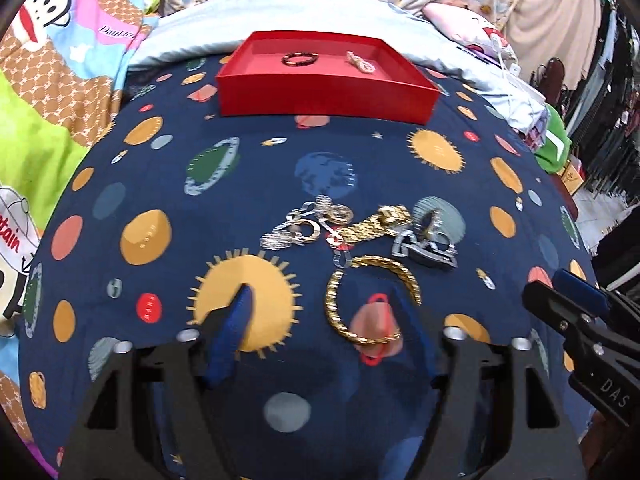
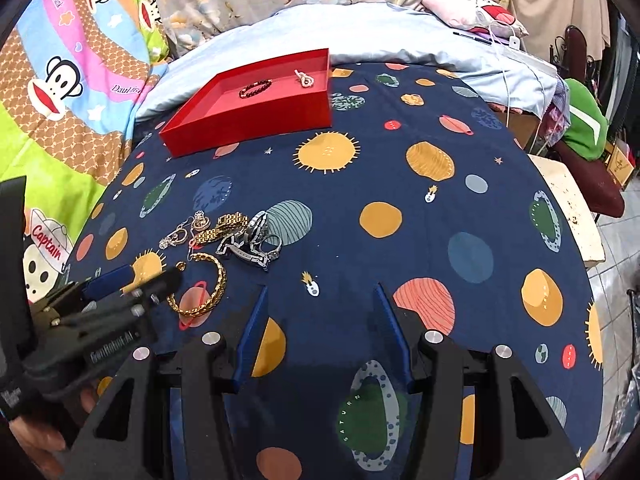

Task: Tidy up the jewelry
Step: 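Grasp the gold bangle with the left tool while the right tool grasps a silver chain bracelet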

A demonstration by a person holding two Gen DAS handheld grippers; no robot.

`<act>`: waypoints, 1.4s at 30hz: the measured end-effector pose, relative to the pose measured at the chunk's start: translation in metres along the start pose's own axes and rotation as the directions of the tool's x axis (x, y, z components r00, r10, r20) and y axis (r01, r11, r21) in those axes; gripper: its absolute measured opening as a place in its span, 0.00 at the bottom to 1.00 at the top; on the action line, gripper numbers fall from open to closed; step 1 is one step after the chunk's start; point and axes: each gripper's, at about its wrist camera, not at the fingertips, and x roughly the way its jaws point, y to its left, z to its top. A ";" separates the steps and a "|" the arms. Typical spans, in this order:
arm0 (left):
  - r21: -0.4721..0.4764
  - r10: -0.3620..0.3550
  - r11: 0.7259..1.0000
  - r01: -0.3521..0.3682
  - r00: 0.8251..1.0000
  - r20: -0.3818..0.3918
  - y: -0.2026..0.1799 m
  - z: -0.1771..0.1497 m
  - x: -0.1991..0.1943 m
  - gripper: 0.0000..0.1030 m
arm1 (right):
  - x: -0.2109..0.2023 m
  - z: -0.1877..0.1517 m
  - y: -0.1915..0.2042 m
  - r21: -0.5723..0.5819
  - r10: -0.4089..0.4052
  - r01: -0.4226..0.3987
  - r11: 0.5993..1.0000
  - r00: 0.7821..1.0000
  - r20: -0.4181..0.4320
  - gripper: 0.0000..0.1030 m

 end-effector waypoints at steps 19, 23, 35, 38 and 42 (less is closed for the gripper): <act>0.044 -0.011 0.999 0.013 0.999 -0.042 -0.015 -0.005 0.017 0.53 | 0.006 0.003 0.000 0.001 0.026 -0.026 1.000 1.000 -0.006 0.51; 0.040 -0.028 0.999 0.029 0.999 -0.032 -0.011 -0.004 0.008 0.53 | 0.011 0.006 0.007 -0.012 0.043 -0.043 0.999 0.999 -0.011 0.51; -0.019 0.012 1.000 -0.012 1.000 0.026 0.024 0.011 -0.017 0.53 | 0.047 0.034 0.031 -0.002 0.118 -0.118 0.993 0.993 -0.026 0.35; -0.034 0.015 0.999 -0.014 1.000 0.022 0.031 0.011 -0.016 0.53 | 0.059 0.039 0.034 0.010 0.124 -0.124 0.992 0.992 -0.038 0.32; -0.048 0.021 0.999 -0.021 1.000 0.015 0.038 0.012 -0.013 0.53 | 0.069 0.043 0.037 0.016 0.128 -0.128 0.992 0.990 -0.050 0.27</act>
